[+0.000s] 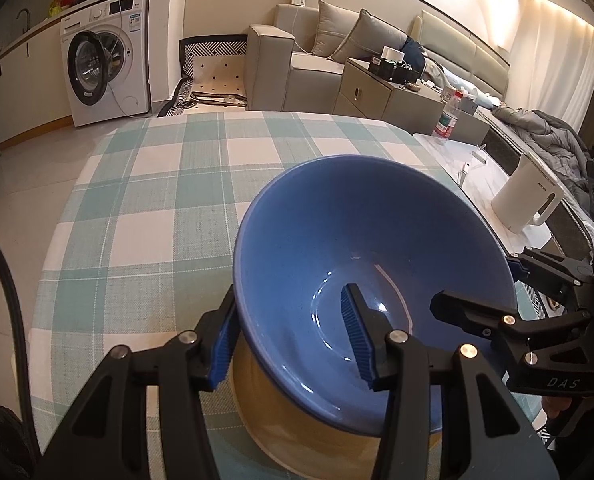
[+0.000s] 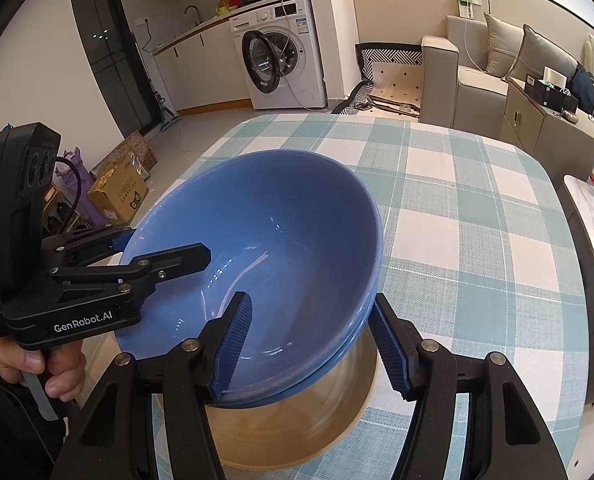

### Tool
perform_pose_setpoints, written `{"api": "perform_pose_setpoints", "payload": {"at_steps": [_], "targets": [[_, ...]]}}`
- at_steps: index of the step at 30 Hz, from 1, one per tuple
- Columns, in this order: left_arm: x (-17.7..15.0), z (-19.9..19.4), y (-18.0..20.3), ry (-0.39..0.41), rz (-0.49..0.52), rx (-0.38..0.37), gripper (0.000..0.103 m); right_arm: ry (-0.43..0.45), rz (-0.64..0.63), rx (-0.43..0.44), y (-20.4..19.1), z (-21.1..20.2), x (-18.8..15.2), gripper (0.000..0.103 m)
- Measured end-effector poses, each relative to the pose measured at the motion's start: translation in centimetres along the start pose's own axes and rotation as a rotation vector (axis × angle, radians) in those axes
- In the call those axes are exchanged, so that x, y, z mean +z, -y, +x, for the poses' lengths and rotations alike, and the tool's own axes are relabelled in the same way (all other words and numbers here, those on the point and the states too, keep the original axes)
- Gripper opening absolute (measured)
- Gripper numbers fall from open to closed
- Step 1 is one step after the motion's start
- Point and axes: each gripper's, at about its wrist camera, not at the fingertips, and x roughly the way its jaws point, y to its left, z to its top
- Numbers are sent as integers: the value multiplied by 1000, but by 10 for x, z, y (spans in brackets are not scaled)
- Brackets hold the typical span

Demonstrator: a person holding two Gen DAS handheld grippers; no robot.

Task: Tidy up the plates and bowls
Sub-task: 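Lower the nested blue bowls onto the cream plate stack with both tools, then open both tools to release the bowls on the plates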

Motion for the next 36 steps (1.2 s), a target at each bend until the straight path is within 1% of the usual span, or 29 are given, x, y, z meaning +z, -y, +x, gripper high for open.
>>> {"api": "perform_pose_setpoints", "payload": {"at_steps": [5,8,10,11,12,13,16,18,20,21,22,24,27,31,34,36], "targets": [[-1,0,1,2,-1,-2,49,0,1,5,1,0,1,62],[-1,0,3,-3,-1,-7,54,0,1,5,2,0,1,63],[-1,0,5,-4,4,-6,57,-2,1,8,2,0,1,64],[-2,0,7,-3,10,-7,61,-3,1,10,3,0,1,65],[-2,1,8,-3,15,-9,64,1,-1,15,3,-1,1,69],[-2,1,9,-4,17,-15,65,6,-2,17,2,-2,1,75],[-2,1,8,-6,17,-18,67,29,0,21,3,-7,2,86],[-3,-1,9,-1,21,-25,76,44,8,12,6,-11,2,88],[-4,-6,11,14,31,-24,77,58,16,2,9,-15,1,93],[-4,-9,12,22,37,-27,80,66,22,2,10,-18,0,98],[-5,-11,13,27,40,-29,83,78,29,4,12,-21,-1,100],[-6,-17,14,47,46,-26,95,104,31,12,14,-27,-4,102],[-8,-30,14,97,49,-19,103,149,18,13,13,-38,-10,102],[-15,-47,14,166,71,-12,103,193,0,16,10,-51,-21,102],[-21,-57,16,197,91,10,103,212,-17,25,6,-60,-30,102],[-25,-65,17,223,95,11,103,237,-41,22,3,-67,-36,102]]}}
